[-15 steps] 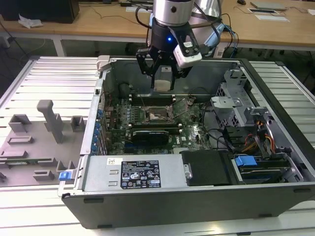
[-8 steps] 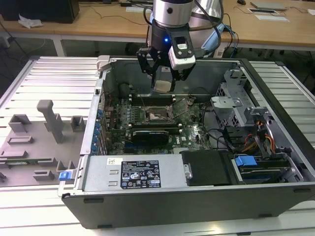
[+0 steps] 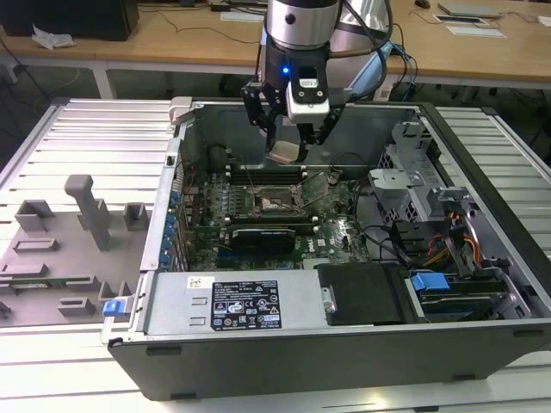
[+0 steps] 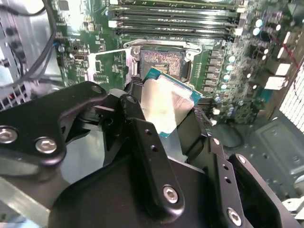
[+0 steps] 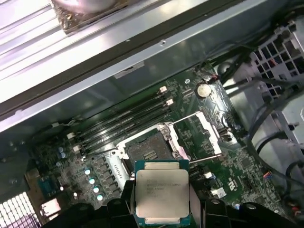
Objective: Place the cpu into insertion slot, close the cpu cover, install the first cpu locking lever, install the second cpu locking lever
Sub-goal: 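Place the cpu into insertion slot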
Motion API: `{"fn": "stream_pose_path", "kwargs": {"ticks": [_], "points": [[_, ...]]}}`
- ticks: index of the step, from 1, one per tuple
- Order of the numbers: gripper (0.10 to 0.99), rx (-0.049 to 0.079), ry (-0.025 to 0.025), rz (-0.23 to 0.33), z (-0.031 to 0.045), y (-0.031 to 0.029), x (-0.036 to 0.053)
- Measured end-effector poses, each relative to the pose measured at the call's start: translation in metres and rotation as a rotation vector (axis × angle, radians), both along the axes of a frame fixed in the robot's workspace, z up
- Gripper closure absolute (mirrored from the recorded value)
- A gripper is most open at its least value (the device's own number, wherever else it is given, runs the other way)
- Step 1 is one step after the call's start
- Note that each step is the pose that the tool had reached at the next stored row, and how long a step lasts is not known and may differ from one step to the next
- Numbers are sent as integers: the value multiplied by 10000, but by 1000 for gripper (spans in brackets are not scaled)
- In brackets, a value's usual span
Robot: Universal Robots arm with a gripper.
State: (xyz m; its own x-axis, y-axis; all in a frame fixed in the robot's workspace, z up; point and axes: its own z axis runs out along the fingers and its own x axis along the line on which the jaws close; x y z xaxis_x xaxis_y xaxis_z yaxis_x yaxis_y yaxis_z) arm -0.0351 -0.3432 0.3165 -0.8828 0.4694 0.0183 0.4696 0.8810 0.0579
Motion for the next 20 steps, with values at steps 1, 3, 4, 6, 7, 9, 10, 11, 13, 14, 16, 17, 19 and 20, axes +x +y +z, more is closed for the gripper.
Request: {"fn": "stream_pose_path", "kwargs": {"ticks": [1,3,4,6,7,9,10,11,13,14,16,17,19,20], "points": [[545,1,0,-249,-2,0,0],[545,0,0,-816,-7,0,0],[545,0,0,-979,-9,0,0],[545,0,0,-1396,-12,0,0],[545,0,0,-1747,-16,0,0],[545,0,0,-2155,-19,0,0],[545,0,0,-2444,-22,0,0],[545,0,0,-2820,-25,0,0],[545,1,0,-3323,-31,0,0],[545,0,0,-3615,-34,0,0],[545,0,0,-4220,-44,0,0],[545,1,0,-4485,-49,0,0],[545,1,0,-5129,-62,0,0],[545,0,0,-5301,-65,0,0]]}}
